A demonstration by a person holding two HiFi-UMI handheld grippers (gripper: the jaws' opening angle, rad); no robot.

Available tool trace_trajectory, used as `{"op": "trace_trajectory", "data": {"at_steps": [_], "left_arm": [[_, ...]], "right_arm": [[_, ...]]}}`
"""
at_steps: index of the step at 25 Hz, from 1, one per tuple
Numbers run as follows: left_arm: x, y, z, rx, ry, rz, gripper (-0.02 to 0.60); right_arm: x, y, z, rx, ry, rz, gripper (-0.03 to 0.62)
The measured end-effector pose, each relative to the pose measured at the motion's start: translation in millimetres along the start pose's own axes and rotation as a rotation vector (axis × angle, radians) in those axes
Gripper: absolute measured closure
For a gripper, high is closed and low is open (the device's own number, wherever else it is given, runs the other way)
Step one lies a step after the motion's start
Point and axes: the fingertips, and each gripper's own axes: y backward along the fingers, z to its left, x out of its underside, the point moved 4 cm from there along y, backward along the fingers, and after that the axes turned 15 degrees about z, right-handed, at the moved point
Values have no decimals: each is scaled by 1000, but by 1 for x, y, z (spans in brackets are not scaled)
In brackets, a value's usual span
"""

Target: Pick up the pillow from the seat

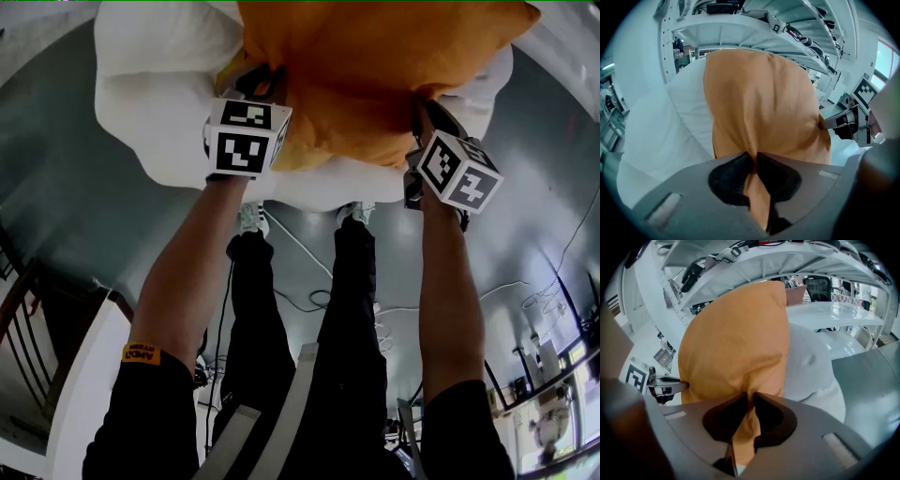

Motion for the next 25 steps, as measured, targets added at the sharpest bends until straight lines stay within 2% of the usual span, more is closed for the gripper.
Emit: {"op": "trace_trajectory", "data": {"at_steps": [4,12,18,25], "left_arm": [[-1,8,-5,1,-3,-7,572],[0,33,-17,40,17,-29,575],[5,79,-27,77,62,-73,577],[10,94,-39,103,102,-51,577]], "right_arm": [[0,7,2,-2,-34,-12,577],[3,31,6,15,-28,-30,586],[11,70,20,19,-33,-48,588],[20,91,19,10,-55,-39,586]]}}
